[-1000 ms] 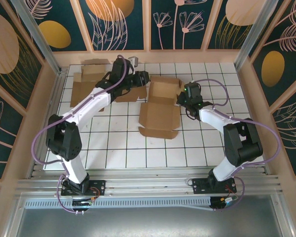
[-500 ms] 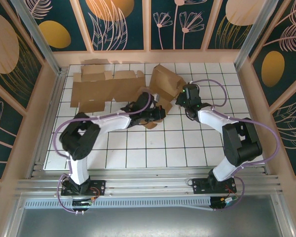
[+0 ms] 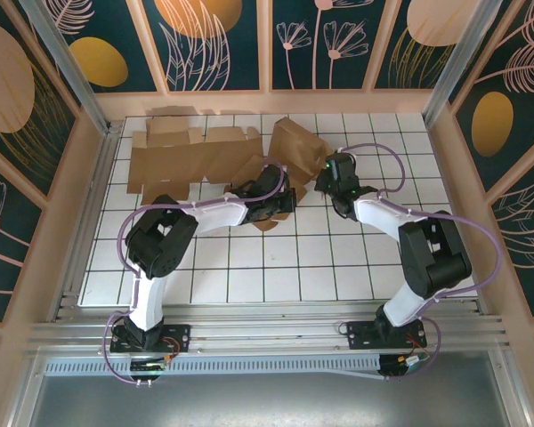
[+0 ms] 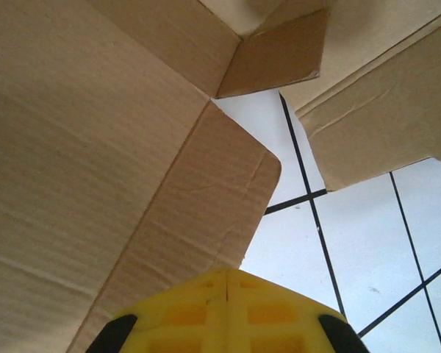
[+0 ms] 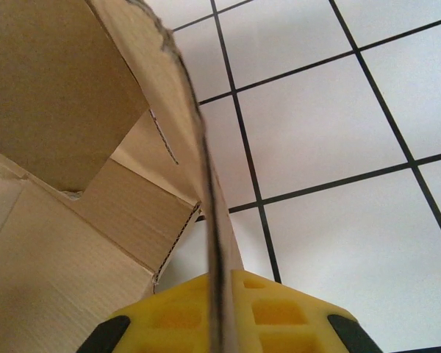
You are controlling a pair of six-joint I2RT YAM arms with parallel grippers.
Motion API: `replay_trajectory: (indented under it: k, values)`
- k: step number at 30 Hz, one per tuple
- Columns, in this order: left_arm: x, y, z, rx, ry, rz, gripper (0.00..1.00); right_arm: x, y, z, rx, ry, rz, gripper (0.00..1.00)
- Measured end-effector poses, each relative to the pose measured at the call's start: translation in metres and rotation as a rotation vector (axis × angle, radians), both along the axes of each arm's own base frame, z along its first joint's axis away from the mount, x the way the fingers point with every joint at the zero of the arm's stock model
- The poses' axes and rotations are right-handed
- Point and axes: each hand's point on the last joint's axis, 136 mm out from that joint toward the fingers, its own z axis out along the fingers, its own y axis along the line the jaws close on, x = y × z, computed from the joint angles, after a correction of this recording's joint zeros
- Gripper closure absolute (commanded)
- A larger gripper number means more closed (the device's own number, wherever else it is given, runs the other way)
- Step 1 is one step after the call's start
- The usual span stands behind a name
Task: Fold the paper box
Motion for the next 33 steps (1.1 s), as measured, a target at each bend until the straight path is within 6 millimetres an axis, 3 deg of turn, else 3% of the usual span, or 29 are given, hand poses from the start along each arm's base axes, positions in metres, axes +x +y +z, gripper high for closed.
replay_trajectory:
  k: [8, 17, 24, 33]
  values:
    - [0.017, 0.002, 0.007, 0.046, -0.037, 0.032, 1.0, 0.0, 0.0, -0.008, -0.008, 0.017, -0.001, 0.9]
    - [0.007, -0.006, -0.056, 0.063, 0.089, -0.02, 1.0, -0.004, -0.002, -0.014, -0.014, 0.047, -0.007, 0.87]
    - [0.008, -0.015, -0.056, 0.014, 0.089, -0.038, 1.0, -0.003, 0.004, -0.016, 0.016, 0.087, -0.037, 0.87]
    - [0.01, -0.022, -0.056, -0.032, 0.088, -0.042, 1.0, 0.005, 0.036, -0.016, 0.132, 0.105, -0.07, 0.89]
